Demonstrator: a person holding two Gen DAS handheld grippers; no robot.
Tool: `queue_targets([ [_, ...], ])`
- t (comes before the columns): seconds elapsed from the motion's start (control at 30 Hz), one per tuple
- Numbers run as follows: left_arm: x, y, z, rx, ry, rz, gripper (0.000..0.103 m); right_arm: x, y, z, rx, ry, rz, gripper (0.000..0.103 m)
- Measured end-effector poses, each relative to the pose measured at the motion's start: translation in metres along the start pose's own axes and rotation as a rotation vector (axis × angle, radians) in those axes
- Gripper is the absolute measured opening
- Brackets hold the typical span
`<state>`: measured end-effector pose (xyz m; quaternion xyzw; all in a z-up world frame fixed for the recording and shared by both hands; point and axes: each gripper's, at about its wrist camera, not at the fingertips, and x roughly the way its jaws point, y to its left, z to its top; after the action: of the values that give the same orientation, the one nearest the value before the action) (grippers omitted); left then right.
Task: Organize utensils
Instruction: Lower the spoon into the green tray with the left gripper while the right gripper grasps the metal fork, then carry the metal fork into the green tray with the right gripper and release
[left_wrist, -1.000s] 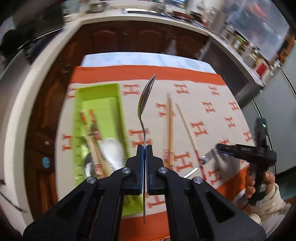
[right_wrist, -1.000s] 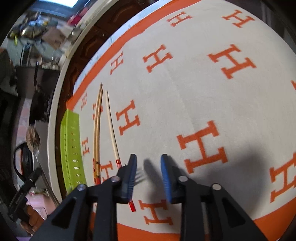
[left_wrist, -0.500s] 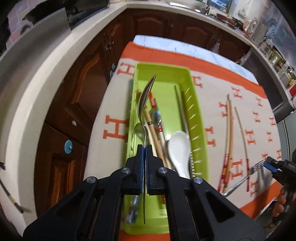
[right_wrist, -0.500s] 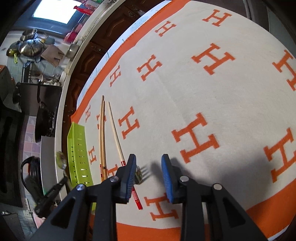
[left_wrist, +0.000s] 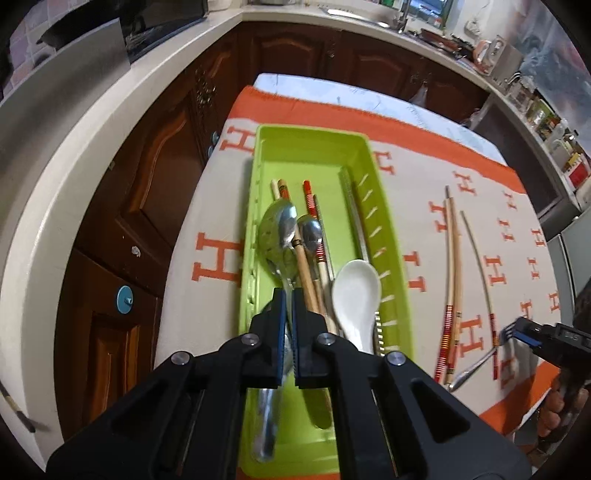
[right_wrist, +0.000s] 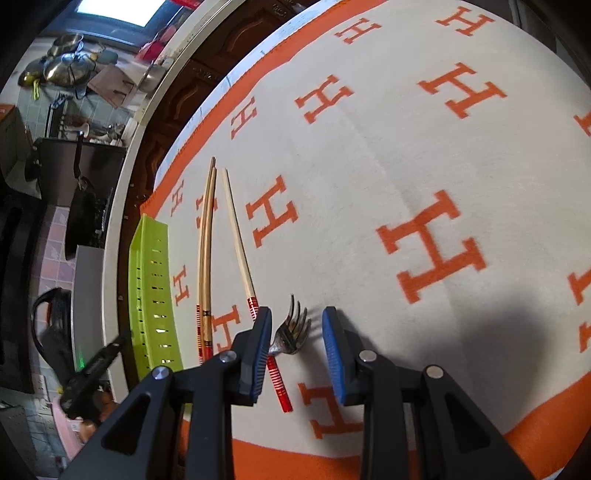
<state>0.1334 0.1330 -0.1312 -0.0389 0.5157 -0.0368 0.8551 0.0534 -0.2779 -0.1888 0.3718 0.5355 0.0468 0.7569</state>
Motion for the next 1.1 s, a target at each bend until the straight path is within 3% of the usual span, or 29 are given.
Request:
queue_targets([
  [0.03,-0.004,-0.003,0.000,0.003,-0.006,-0.001,0.001,0.000,0.003,0.000,-0.016,-0.013,-0.009,0.027],
  [0.1,-0.011,-0.007,-0.002,0.000,-0.011,-0.002,0.001,0.003,0.006,-0.001,-0.042,-0.015,-0.027,0.008],
  [0.17,-0.018,-0.009,-0.004,-0.006,-0.018,-0.007,0.001,0.005,0.009,-0.003,-0.059,-0.009,-0.033,0.003],
  [0.4,-0.046,-0.001,-0.013,-0.056,-0.067,0.011,0.001,-0.021,0.045,-0.004,-0.205,-0.095,-0.043,0.002],
  [0.63,-0.067,0.010,-0.019,-0.041,-0.116,0.116,0.001,-0.052,0.123,0.000,-0.431,-0.144,0.003,0.002],
  [0.7,-0.072,0.015,-0.020,-0.052,-0.125,0.115,0.001,-0.053,0.146,-0.001,-0.502,-0.140,0.022,0.002],
  [0.87,-0.079,0.029,-0.018,-0.109,-0.140,0.114,0.001,-0.029,0.209,-0.013,-0.678,-0.093,0.031,0.002],
  [1.1,-0.069,0.041,-0.017,-0.144,-0.102,0.114,0.001,0.048,0.266,-0.029,-0.860,0.091,0.014,0.002],
])
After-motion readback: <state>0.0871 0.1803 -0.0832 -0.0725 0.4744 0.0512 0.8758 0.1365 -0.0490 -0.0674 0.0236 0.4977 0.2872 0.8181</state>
